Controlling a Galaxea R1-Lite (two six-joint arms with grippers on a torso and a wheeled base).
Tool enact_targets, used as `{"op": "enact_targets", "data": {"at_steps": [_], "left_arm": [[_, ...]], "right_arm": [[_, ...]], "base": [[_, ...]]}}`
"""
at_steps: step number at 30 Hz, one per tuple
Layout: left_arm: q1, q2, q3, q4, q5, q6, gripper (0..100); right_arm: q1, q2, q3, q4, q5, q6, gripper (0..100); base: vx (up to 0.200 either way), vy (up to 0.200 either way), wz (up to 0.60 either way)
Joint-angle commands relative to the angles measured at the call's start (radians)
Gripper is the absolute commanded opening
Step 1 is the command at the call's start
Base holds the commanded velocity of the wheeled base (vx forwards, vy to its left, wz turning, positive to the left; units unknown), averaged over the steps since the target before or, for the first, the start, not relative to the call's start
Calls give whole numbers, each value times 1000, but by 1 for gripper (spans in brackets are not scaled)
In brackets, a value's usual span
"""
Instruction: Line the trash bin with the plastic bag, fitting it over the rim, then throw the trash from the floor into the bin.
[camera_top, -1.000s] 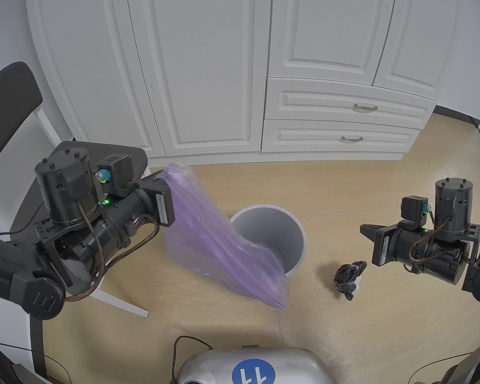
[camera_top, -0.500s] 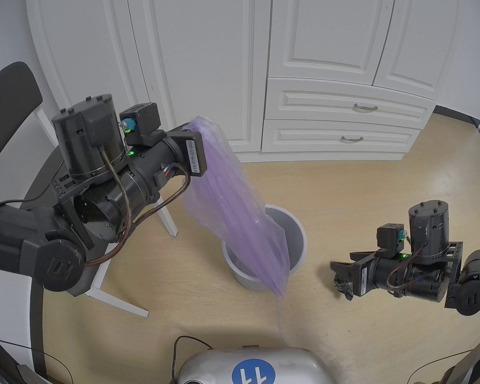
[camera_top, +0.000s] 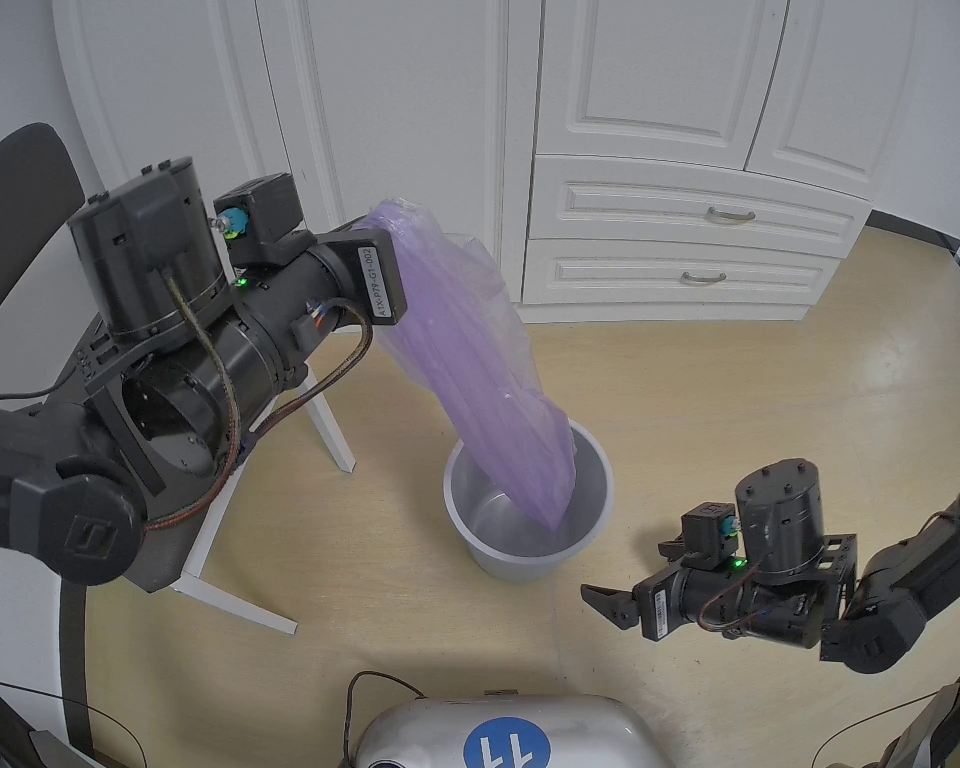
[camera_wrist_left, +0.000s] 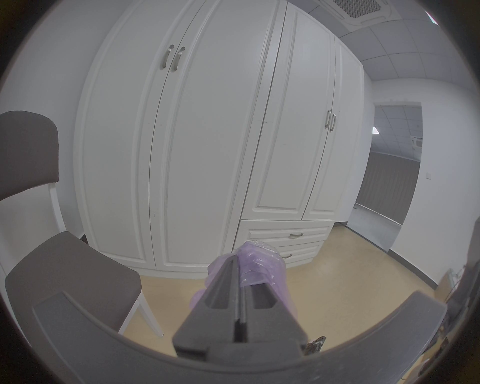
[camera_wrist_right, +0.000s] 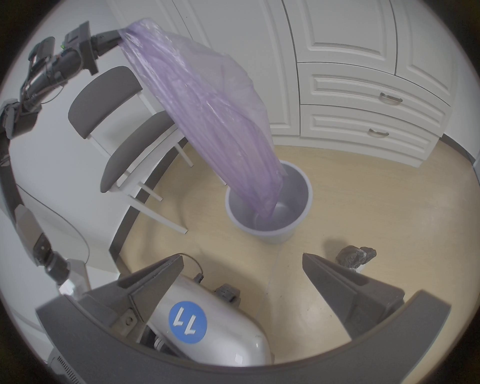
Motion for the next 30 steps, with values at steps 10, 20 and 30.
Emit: {"op": "enact_targets", "data": {"at_steps": [10,20,30], "left_arm": [[-90,-113,47,-2,35,-10,0],[-90,-114,57,-2,35,-10,0],[-82,-127,105,-12,35,-12,0]], "right_arm": [[55,559,-11,-636,-186,11,100],[44,565,-42,-719,-223,28,100],[-23,352,-17,-604,-211,17,100]], "base": [[0,0,0],[0,0,0],[0,0,0]]}}
